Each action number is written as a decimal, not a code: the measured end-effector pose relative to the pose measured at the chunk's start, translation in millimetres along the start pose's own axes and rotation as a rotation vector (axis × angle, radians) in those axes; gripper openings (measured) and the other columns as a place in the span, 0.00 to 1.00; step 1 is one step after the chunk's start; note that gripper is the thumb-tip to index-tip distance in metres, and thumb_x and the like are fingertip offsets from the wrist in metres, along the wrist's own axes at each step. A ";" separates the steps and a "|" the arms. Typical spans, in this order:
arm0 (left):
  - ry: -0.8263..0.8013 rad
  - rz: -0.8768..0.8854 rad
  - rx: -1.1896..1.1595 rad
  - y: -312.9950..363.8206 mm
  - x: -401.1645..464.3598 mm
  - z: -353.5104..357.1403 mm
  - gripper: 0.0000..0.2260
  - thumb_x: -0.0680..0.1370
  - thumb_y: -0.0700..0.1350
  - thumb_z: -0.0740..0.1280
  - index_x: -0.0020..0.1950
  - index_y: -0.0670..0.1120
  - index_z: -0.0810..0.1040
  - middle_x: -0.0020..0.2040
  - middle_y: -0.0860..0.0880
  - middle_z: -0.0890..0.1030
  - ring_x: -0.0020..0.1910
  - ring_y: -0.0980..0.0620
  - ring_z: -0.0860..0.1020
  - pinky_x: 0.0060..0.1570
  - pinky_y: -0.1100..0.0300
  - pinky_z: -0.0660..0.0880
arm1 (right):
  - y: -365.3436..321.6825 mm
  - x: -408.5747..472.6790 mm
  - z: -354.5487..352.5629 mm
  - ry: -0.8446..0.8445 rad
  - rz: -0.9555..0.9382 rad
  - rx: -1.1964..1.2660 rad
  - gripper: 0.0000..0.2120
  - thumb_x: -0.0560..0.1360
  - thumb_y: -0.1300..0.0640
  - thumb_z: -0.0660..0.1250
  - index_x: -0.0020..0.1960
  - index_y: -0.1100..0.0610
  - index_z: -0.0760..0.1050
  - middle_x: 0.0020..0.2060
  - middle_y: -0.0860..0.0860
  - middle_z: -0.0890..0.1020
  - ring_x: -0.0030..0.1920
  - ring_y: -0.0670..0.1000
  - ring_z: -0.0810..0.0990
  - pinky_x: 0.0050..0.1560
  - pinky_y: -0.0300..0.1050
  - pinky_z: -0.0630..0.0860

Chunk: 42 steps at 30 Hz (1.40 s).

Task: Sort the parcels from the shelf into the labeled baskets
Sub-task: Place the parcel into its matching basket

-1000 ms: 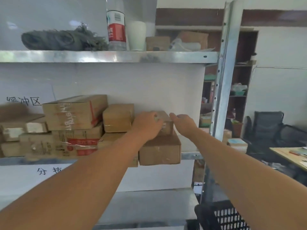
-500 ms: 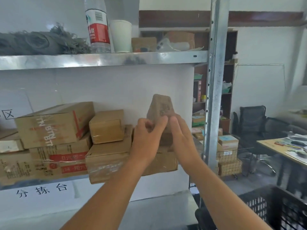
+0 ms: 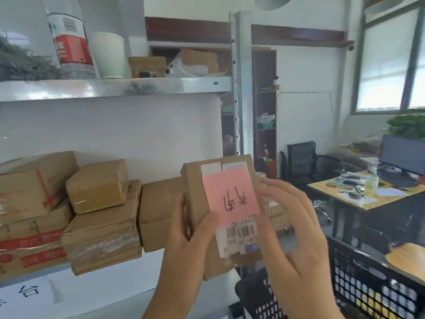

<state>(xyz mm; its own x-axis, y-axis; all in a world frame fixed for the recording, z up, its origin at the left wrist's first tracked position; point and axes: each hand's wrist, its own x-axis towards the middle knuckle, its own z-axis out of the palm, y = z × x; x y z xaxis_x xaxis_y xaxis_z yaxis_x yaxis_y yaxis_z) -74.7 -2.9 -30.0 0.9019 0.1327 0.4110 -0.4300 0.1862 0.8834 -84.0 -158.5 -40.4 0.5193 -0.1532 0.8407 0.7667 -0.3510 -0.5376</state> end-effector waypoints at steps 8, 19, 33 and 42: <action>-0.269 0.068 0.042 -26.0 -19.1 32.7 0.27 0.79 0.55 0.61 0.66 0.86 0.59 0.68 0.67 0.77 0.69 0.61 0.77 0.63 0.59 0.80 | 15.0 -21.2 -43.1 -0.171 0.341 0.089 0.24 0.81 0.50 0.66 0.70 0.25 0.67 0.70 0.35 0.72 0.69 0.45 0.77 0.57 0.48 0.84; -0.487 0.048 0.106 -67.1 -20.2 71.1 0.19 0.80 0.52 0.62 0.64 0.76 0.69 0.61 0.66 0.80 0.62 0.60 0.81 0.52 0.61 0.83 | 20.4 -55.9 -86.9 -0.050 0.437 -0.201 0.24 0.83 0.54 0.63 0.68 0.26 0.67 0.64 0.31 0.73 0.64 0.38 0.75 0.50 0.33 0.79; -0.649 -0.087 0.320 -162.9 -16.8 144.9 0.14 0.86 0.53 0.52 0.68 0.67 0.70 0.65 0.57 0.74 0.59 0.64 0.78 0.48 0.69 0.80 | 101.0 -86.4 -119.5 -0.085 0.653 -0.770 0.37 0.65 0.24 0.64 0.69 0.33 0.55 0.68 0.40 0.59 0.64 0.47 0.67 0.51 0.46 0.78; -0.701 -0.068 0.648 -261.3 40.9 163.1 0.15 0.85 0.60 0.51 0.71 0.71 0.63 0.68 0.59 0.72 0.63 0.59 0.75 0.56 0.57 0.76 | 199.2 -105.0 -122.7 0.018 0.893 -0.854 0.37 0.64 0.25 0.65 0.67 0.35 0.57 0.60 0.43 0.64 0.56 0.48 0.73 0.49 0.47 0.80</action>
<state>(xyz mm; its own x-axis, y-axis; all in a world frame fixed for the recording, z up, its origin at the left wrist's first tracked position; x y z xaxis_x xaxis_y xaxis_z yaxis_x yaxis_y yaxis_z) 81.2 -204.9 -207.4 0.8335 -0.5110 0.2100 -0.4597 -0.4307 0.7766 -32.1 -325.8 -227.8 0.7233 -0.6594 0.2051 -0.3500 -0.6061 -0.7143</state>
